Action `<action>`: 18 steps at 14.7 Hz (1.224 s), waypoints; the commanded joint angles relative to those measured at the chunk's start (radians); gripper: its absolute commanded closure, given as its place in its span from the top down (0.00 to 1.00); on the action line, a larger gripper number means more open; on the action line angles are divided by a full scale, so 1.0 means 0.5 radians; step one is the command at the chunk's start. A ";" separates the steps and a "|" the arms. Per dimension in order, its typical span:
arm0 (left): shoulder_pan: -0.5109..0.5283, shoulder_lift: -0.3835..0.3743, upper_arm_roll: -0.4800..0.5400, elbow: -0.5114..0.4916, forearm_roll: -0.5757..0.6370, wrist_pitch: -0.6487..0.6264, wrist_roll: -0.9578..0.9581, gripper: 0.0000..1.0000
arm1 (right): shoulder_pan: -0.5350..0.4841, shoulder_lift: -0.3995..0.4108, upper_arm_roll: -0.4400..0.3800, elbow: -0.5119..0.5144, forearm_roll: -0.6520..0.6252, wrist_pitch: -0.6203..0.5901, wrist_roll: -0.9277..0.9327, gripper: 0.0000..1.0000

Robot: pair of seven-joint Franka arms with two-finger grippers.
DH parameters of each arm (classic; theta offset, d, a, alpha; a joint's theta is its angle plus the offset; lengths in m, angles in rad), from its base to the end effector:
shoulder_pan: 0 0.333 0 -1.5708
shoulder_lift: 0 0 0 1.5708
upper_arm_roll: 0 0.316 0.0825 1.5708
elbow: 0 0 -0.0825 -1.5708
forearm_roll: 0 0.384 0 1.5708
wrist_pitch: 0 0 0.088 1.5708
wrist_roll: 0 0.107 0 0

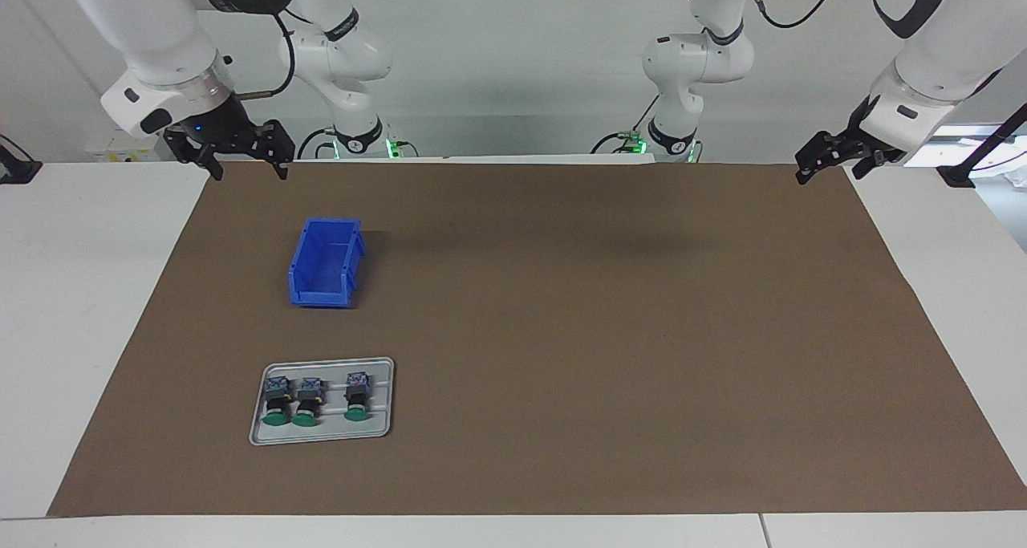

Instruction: Place and press button with both arms

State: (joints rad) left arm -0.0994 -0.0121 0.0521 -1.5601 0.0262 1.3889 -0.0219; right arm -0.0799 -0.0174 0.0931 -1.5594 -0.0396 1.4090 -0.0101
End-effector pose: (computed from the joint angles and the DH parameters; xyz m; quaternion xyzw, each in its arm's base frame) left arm 0.5302 -0.0217 0.6216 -0.9967 0.0113 0.0790 0.0155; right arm 0.5315 0.0027 0.6262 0.9975 0.0097 -0.0664 0.0206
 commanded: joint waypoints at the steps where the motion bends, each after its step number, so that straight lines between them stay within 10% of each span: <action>1: -0.004 -0.049 0.009 -0.055 0.006 0.023 -0.008 1.00 | -0.012 -0.020 -0.008 -0.032 0.042 0.032 -0.020 1.00; 12: -0.004 -0.049 0.009 -0.055 0.006 0.023 -0.005 1.00 | 0.016 -0.027 -0.005 -0.032 0.039 -0.032 -0.065 1.00; 18: -0.004 -0.049 0.009 -0.055 0.006 0.023 -0.008 1.00 | 0.138 0.255 0.007 -0.011 0.070 0.473 -0.054 1.00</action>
State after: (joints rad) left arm -0.0994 -0.0121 0.0521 -1.5601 0.0263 1.3889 -0.0219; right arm -0.0493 0.0310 0.0968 -1.5798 -0.0291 1.5675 -0.0297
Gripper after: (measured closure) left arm 0.000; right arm 0.000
